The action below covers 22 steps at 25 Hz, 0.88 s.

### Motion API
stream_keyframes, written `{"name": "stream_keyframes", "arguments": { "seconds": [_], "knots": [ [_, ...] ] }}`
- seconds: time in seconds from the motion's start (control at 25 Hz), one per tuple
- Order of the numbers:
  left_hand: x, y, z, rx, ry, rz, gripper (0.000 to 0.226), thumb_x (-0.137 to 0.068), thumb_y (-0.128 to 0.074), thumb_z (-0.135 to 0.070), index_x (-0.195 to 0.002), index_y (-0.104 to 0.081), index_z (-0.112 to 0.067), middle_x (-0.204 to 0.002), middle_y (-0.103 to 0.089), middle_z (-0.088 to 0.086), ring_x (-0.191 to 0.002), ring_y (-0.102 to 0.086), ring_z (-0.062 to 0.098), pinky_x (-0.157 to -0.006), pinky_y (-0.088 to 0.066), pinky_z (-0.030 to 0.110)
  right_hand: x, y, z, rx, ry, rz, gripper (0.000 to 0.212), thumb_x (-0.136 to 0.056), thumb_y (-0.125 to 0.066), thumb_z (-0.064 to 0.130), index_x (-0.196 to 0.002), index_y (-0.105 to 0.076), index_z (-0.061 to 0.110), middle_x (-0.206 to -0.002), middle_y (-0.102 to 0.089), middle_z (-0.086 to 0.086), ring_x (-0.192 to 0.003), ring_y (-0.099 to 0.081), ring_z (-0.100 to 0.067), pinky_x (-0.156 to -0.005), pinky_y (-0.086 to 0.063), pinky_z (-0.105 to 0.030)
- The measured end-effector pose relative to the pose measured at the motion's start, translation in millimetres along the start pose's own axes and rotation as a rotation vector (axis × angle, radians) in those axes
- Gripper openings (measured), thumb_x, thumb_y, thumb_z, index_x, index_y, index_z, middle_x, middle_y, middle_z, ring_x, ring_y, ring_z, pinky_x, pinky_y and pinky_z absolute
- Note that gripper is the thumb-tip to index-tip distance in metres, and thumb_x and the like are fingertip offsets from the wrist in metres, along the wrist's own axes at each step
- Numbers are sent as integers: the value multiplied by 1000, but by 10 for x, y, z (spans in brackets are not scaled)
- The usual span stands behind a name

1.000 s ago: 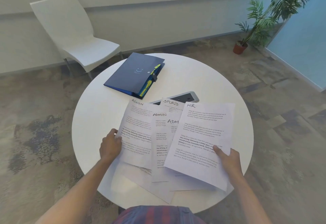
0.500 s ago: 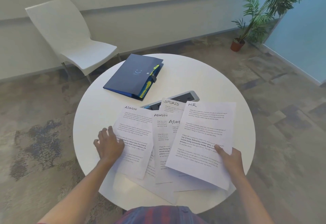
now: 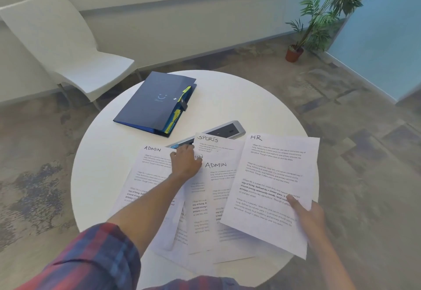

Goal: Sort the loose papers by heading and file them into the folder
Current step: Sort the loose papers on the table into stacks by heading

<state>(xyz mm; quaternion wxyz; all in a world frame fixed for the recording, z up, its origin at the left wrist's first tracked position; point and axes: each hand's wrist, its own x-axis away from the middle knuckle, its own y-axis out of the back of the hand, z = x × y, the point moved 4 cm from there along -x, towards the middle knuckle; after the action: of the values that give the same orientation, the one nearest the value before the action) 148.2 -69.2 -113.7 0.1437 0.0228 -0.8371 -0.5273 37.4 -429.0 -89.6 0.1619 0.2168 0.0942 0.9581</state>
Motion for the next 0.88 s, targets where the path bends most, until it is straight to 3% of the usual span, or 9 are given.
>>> {"name": "stream_keyframes", "arguments": {
  "seconds": [0.12, 0.28, 0.44, 0.56, 0.68, 0.76, 0.88],
  "knots": [
    [-157, -90, -221, -80, -63, 51, 56, -93, -52, -38, -143, -42, -15, -146, -44, 7, -137, -36, 26, -115, -21, 47, -74, 172, -5, -15, -25, -19, 20, -90, -71, 18, -108, -70, 9, -92, -71, -2, -80, -67, -16, -64, -49, -28],
    [-301, -270, -408, -286, -173, 170, 69, -90, -50, -58, -147, -36, -20, -149, -37, 9, -139, -30, 29, -114, -18, 50, -176, 315, -36, 13, -37, -46, 15, -90, -71, 16, -104, -70, 9, -88, -72, -1, -70, -70, -10, -64, -49, -27],
    [-321, -495, -496, -271, -136, 369, 91, -79, -58, -72, -153, -20, -37, -160, -2, 24, -148, 0, 43, -116, 3, 60, -267, 392, -81, 16, -59, -62, 19, -91, -70, 14, -107, -71, 5, -88, -72, -3, -76, -67, -15, -69, -50, -29],
    [-247, -629, -544, -206, -118, 422, 95, -73, -73, -62, -151, -21, -41, -159, 19, 27, -146, 20, 46, -114, 12, 62, -308, 418, -97, -12, -67, -63, 18, -90, -70, 12, -107, -70, 6, -95, -72, -9, -79, -67, -16, -77, -51, -34],
    [-205, -689, -515, -165, -100, 384, 87, -70, -81, -42, -141, -32, -30, -158, 23, 25, -145, 26, 43, -114, 13, 62, -333, 411, -128, -39, -80, -73, 14, -90, -71, 12, -104, -70, 10, -92, -72, -4, -79, -67, -16, -77, -50, -35],
    [-207, -682, -499, -130, -104, 343, 72, -69, -79, -30, -127, -38, -23, -159, 18, 22, -147, 25, 37, -114, 12, 60, -355, 379, -168, -38, -106, -72, 12, -89, -72, 14, -101, -72, 10, -89, -73, 0, -78, -68, -16, -80, -51, -37],
    [-233, -606, -497, -90, -151, 274, 51, -72, -73, -20, -114, -44, -23, -159, -5, 13, -150, 9, 29, -116, 4, 55, -364, 315, -168, -40, -124, -59, 7, -90, -71, 13, -97, -72, 13, -89, -73, 3, -79, -69, -16, -82, -52, -38]
  ]
}}
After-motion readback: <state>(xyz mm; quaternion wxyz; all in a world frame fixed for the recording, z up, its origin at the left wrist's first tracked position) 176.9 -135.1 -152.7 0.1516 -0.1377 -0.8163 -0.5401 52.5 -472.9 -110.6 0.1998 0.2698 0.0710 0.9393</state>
